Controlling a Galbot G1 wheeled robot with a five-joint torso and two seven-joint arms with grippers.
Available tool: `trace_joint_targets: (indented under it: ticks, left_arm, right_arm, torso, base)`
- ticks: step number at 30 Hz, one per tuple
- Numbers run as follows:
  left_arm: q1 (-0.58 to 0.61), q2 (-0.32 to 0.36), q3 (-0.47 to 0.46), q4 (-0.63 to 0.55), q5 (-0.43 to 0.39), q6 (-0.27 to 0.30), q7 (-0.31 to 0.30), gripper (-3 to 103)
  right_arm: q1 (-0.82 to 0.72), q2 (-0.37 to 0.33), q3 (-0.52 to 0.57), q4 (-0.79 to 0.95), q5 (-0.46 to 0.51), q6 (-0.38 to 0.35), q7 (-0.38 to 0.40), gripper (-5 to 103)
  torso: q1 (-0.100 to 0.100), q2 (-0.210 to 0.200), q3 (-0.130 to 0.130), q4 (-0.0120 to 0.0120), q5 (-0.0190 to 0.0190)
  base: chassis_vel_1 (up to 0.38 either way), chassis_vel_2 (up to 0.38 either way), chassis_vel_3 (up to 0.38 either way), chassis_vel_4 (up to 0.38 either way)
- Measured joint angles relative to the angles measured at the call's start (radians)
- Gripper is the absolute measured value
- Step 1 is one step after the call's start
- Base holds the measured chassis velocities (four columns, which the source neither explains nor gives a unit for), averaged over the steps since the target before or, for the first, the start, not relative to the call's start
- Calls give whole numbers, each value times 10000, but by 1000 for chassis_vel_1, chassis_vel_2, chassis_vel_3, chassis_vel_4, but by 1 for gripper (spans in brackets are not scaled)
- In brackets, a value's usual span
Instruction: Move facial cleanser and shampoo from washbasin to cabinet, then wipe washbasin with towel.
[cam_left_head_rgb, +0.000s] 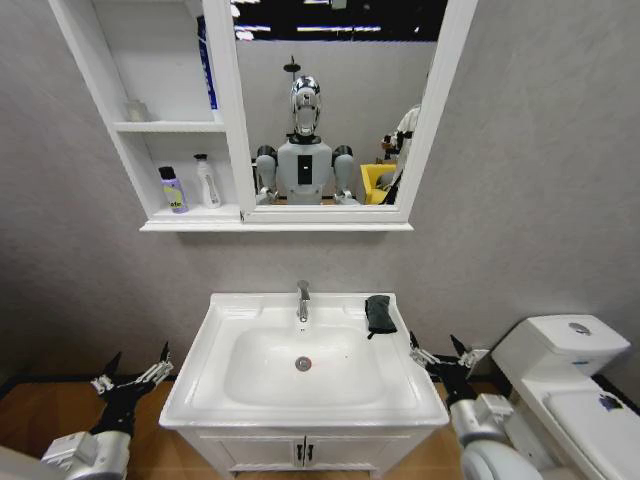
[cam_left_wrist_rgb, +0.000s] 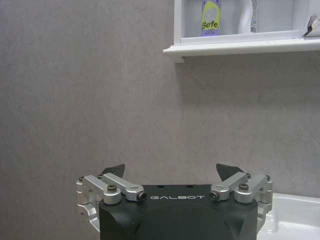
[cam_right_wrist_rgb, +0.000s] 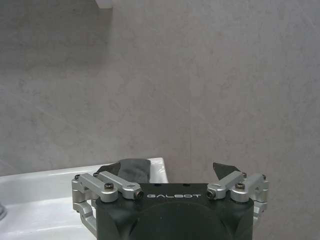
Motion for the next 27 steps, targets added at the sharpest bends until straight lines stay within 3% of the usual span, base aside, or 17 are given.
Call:
trace_joint_targets:
  ticks: [3,5,8,12,19,27]
  left_arm:
    - [0,3,5,0,-2,0,0,100]
    - [0,1,4,0,-2,0,-1,100]
    - [0,2,6,1,-2,2,-3,100]
    - [0,3,3,1,-2,2,-6,100]
    - [0,4,6,1,-3,2,0,100]
    - [0,4,6,1,-3,2,0,100]
  right_arm:
    - [954,-1029,-308,-893,632,-665,110,100]
    - [1218,-1250,-419,-1152,744,-790,123,100]
    - [3224,-2588,-1477,-3069,1148,-1080,-251,100]
    - [4617,-3196,-2500,-4369,1725,-1305,-540,100]
    - [6130,-3104,-4080,-5892,2214,-1631,-416,100]
    - [7020,-2832,-4855,-6802,2355,-1738,-2,100]
  torso:
    - [-4,3,-2,-7,0]
    - [-3,3,-1,-3,2]
    - [0,1,1,0,2]
    - [4,1,1,2,-1]
    - [3,1,0,-1,-1]
    - [3,1,0,0,-1]
  base:
    - [7,-17,-18,6]
    - [16,-34,-53,17]
    - [0,0,0,0]
    - [0,0,0,0]
    - [0,0,0,0]
    - [0,0,0,0]
